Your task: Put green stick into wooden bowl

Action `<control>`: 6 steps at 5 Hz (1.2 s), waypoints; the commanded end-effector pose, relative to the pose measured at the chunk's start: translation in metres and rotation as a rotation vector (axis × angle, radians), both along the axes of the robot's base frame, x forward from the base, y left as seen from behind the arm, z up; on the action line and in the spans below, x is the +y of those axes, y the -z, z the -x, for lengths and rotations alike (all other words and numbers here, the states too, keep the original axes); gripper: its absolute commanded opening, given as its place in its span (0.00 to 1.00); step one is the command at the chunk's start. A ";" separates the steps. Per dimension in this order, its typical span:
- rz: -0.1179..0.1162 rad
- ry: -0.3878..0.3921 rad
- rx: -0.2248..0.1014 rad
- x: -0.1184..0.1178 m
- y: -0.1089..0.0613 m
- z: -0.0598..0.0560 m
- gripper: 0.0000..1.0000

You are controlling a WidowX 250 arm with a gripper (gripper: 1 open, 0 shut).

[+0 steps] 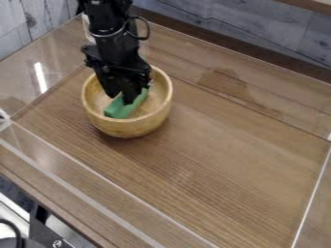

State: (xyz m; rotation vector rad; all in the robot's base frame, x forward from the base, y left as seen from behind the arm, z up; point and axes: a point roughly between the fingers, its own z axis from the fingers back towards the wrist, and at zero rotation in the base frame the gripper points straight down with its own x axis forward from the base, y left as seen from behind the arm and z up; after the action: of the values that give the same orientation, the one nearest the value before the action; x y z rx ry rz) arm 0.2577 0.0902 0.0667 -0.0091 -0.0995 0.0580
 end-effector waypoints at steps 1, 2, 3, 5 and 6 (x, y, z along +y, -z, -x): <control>-0.013 -0.006 -0.033 0.001 -0.018 -0.009 1.00; -0.010 -0.018 -0.031 0.000 -0.030 -0.010 1.00; -0.011 -0.028 -0.040 -0.002 -0.042 -0.011 1.00; -0.017 -0.038 -0.047 -0.014 -0.059 -0.008 1.00; -0.023 -0.041 -0.034 -0.015 -0.056 -0.006 1.00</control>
State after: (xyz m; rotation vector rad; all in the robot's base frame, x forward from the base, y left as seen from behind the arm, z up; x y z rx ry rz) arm 0.2579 0.0750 0.1087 -0.0024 -0.0798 0.0978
